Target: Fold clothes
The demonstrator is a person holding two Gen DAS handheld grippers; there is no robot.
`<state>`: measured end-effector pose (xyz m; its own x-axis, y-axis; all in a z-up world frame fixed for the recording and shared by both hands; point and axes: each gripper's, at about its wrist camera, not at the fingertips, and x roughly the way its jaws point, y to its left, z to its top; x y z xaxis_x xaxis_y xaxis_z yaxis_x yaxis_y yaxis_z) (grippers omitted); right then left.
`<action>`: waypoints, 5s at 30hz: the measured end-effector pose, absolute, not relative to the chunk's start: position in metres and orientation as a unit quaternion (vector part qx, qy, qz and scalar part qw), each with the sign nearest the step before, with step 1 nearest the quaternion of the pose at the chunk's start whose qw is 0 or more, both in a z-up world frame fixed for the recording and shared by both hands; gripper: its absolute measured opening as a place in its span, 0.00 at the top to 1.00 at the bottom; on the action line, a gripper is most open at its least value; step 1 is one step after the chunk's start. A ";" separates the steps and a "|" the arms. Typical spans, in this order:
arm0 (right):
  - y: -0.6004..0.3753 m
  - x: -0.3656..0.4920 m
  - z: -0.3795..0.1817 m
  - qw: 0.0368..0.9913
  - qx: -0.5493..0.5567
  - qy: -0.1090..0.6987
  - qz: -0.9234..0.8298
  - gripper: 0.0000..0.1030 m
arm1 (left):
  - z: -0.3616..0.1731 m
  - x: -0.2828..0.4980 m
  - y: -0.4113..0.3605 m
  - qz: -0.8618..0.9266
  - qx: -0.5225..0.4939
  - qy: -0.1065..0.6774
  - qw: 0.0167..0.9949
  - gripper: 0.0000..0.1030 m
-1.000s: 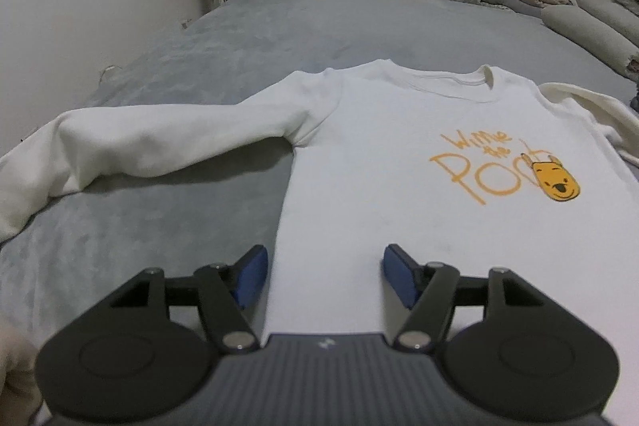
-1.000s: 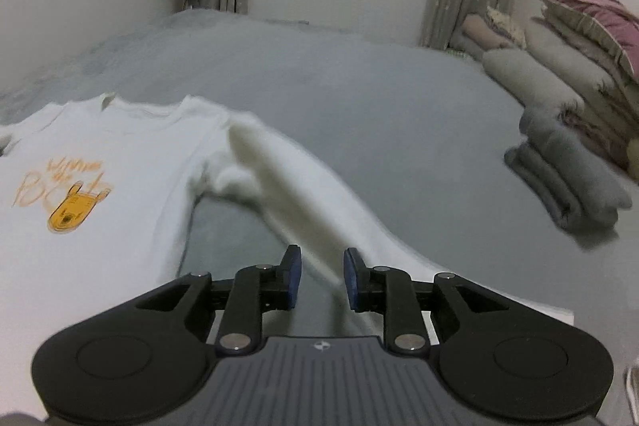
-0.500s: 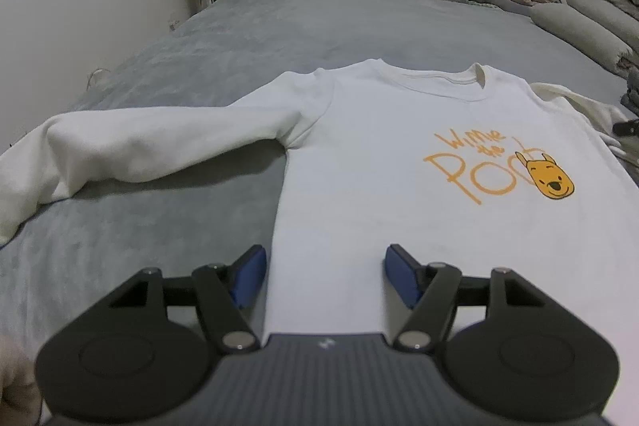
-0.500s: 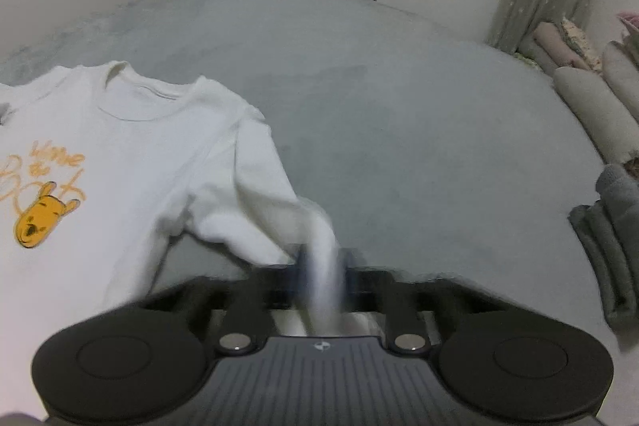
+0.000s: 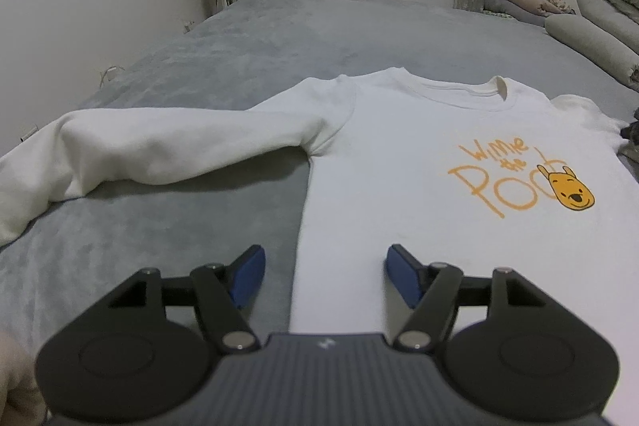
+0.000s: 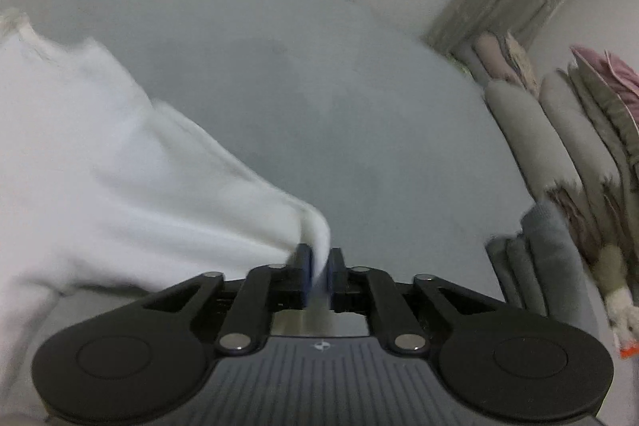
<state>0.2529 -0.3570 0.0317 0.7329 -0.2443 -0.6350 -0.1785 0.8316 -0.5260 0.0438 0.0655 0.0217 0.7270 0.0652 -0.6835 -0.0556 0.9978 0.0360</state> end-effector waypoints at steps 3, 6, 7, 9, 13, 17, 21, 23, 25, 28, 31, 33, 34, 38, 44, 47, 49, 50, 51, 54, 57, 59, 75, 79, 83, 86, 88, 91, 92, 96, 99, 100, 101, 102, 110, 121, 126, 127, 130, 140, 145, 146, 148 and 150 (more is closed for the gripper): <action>-0.370 0.256 0.029 0.883 -0.291 0.362 -0.069 0.80 | 0.021 0.043 0.066 0.033 0.008 0.368 0.929 0.35; -0.395 0.256 0.031 0.865 -0.313 0.358 -0.160 0.80 | 0.021 0.043 0.065 0.035 0.011 0.367 0.929 0.35; -0.404 0.254 0.033 0.858 -0.322 0.355 -0.185 0.80 | 0.022 0.043 0.064 0.036 0.012 0.367 0.929 0.35; -0.416 0.243 0.044 0.873 -0.292 0.333 -0.204 0.80 | 0.022 0.043 0.065 0.037 0.012 0.367 0.929 0.35; -0.424 0.203 0.072 0.924 -0.160 0.296 -0.182 0.74 | 0.024 0.042 0.066 0.038 0.008 0.368 0.929 0.35; -0.419 0.173 0.076 0.934 -0.051 0.348 -0.064 0.74 | 0.026 0.040 0.067 0.035 0.000 0.369 0.929 0.35; -0.433 0.154 0.073 0.905 0.131 0.404 0.021 0.68 | 0.029 0.038 0.067 0.032 -0.004 0.367 0.930 0.35; -0.443 0.147 0.067 0.877 0.217 0.426 0.046 0.63 | 0.029 0.038 0.067 0.031 -0.006 0.367 0.930 0.35; -0.446 0.139 0.058 0.872 0.218 0.437 0.010 0.63 | 0.029 0.037 0.067 0.029 -0.007 0.368 0.929 0.35; -0.468 0.130 0.053 0.858 0.293 0.419 -0.056 0.63 | 0.031 0.035 0.066 0.024 -0.006 0.366 0.930 0.35; -0.483 0.131 0.067 0.875 0.287 0.369 -0.125 0.62 | 0.032 0.034 0.065 0.021 -0.006 0.365 0.931 0.35; -0.484 0.139 0.070 0.887 0.241 0.366 -0.144 0.62 | 0.032 0.034 0.065 0.022 -0.007 0.366 0.930 0.35; -0.483 0.145 0.066 0.885 0.219 0.384 -0.149 0.62 | 0.031 0.035 0.065 0.022 -0.008 0.367 0.930 0.35; -0.475 0.168 0.047 0.871 0.125 0.448 -0.161 0.53 | 0.029 0.037 0.063 0.022 -0.008 0.372 0.928 0.35; -0.459 0.171 0.046 0.881 0.061 0.455 -0.111 0.92 | 0.026 0.037 0.057 0.019 0.002 0.374 0.927 0.35; -0.451 0.174 0.053 0.881 0.023 0.459 -0.106 0.96 | 0.026 0.036 0.058 0.019 0.003 0.373 0.927 0.35; -0.451 0.168 0.061 0.888 -0.005 0.443 -0.124 0.96 | 0.027 0.035 0.060 0.018 -0.002 0.373 0.928 0.35; -0.451 0.164 0.067 0.892 -0.015 0.429 -0.138 0.96 | 0.028 0.035 0.061 0.018 -0.004 0.372 0.928 0.35; -0.451 0.163 0.076 0.897 -0.022 0.414 -0.155 0.96 | 0.028 0.035 0.061 0.018 -0.005 0.372 0.928 0.35; -0.448 0.166 0.096 0.899 -0.063 0.385 -0.201 0.96 | 0.028 0.036 0.060 0.018 -0.006 0.372 0.928 0.35; -0.444 0.181 0.100 0.886 -0.120 0.382 -0.234 0.96 | 0.028 0.037 0.060 0.019 -0.007 0.373 0.928 0.35; -0.440 0.197 0.095 0.876 -0.164 0.381 -0.247 0.96 | 0.028 0.037 0.061 0.020 -0.007 0.372 0.928 0.35; -0.393 0.205 0.075 0.886 -0.201 0.360 -0.211 0.75 | 0.032 0.040 0.078 0.035 -0.031 0.371 0.928 0.35; -0.375 0.191 0.090 0.921 -0.053 0.385 -0.024 0.69 | 0.032 0.040 0.079 0.034 -0.039 0.373 0.926 0.35; -0.348 0.194 0.069 0.909 0.004 0.412 0.061 0.69 | 0.032 0.038 0.076 0.031 -0.038 0.374 0.926 0.35; -0.343 0.206 0.047 0.903 -0.007 0.425 0.056 0.70 | 0.033 0.037 0.078 0.031 -0.039 0.375 0.926 0.35; -0.345 0.209 0.044 0.900 -0.010 0.432 0.053 0.70 | 0.033 0.038 0.078 0.031 -0.042 0.376 0.925 0.35; -0.344 0.205 0.049 0.891 -0.053 0.450 0.046 0.75 | 0.033 0.038 0.076 0.025 -0.045 0.378 0.924 0.35; -0.344 0.203 0.049 0.887 -0.067 0.454 0.045 0.76 | 0.033 0.038 0.075 0.024 -0.046 0.378 0.924 0.35; -0.353 0.196 0.047 0.889 -0.054 0.453 0.043 0.78 | 0.033 0.036 0.071 0.019 -0.040 0.378 0.925 0.34; -0.344 0.194 0.057 0.900 -0.063 0.430 0.042 0.75 | 0.034 0.035 0.072 0.019 -0.040 0.377 0.925 0.31; -0.342 0.196 0.063 0.905 -0.062 0.419 0.044 0.74 | 0.034 0.035 0.072 0.020 -0.040 0.377 0.925 0.31; -0.340 0.199 0.069 0.910 -0.059 0.407 0.047 0.73 | 0.034 0.036 0.073 0.021 -0.040 0.378 0.925 0.31; -0.338 0.203 0.074 0.915 -0.056 0.397 0.049 0.71 | 0.033 0.036 0.073 0.022 -0.041 0.378 0.925 0.31; -0.306 0.249 0.074 0.928 -0.091 0.353 0.073 0.60 | 0.031 0.039 0.074 0.023 -0.040 0.382 0.923 0.31; -0.279 0.273 0.046 0.908 -0.164 0.377 0.077 0.95 | 0.027 0.041 0.075 0.030 -0.032 0.384 0.922 0.31; -0.283 0.274 0.051 0.919 -0.151 0.361 0.050 0.96 | 0.026 0.042 0.078 0.036 -0.032 0.384 0.922 0.31; -0.279 0.276 0.043 0.915 -0.161 0.367 0.044 0.96 | 0.026 0.042 0.078 0.036 -0.031 0.385 0.922 0.31; -0.265 0.275 0.018 0.909 -0.199 0.366 0.023 0.95 | 0.025 0.043 0.079 0.038 -0.025 0.385 0.922 0.30; -0.296 0.214 0.067 0.935 -0.063 0.342 0.065 0.78 | 0.030 0.040 0.085 0.040 -0.040 0.387 0.920 0.29; -0.319 0.192 0.035 0.925 -0.006 0.366 0.099 0.82 | 0.029 0.039 0.084 0.041 -0.043 0.387 0.920 0.29; -0.326 0.189 0.028 0.927 0.013 0.361 0.098 0.83 | 0.028 0.038 0.084 0.041 -0.041 0.388 0.920 0.29; -0.336 0.186 0.026 0.928 0.048 0.358 0.089 0.83 | 0.028 0.037 0.085 0.041 -0.041 0.387 0.920 0.29; -0.336 0.184 0.029 0.930 0.039 0.356 0.083 0.84 | 0.029 0.036 0.086 0.039 -0.046 0.387 0.920 0.29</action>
<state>0.1838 -0.3364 0.0295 0.7323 0.1820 -0.6562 -0.1271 0.9832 0.1308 0.0362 0.0860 0.0286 0.6980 0.0367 -0.7151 -0.1078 0.9927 -0.0543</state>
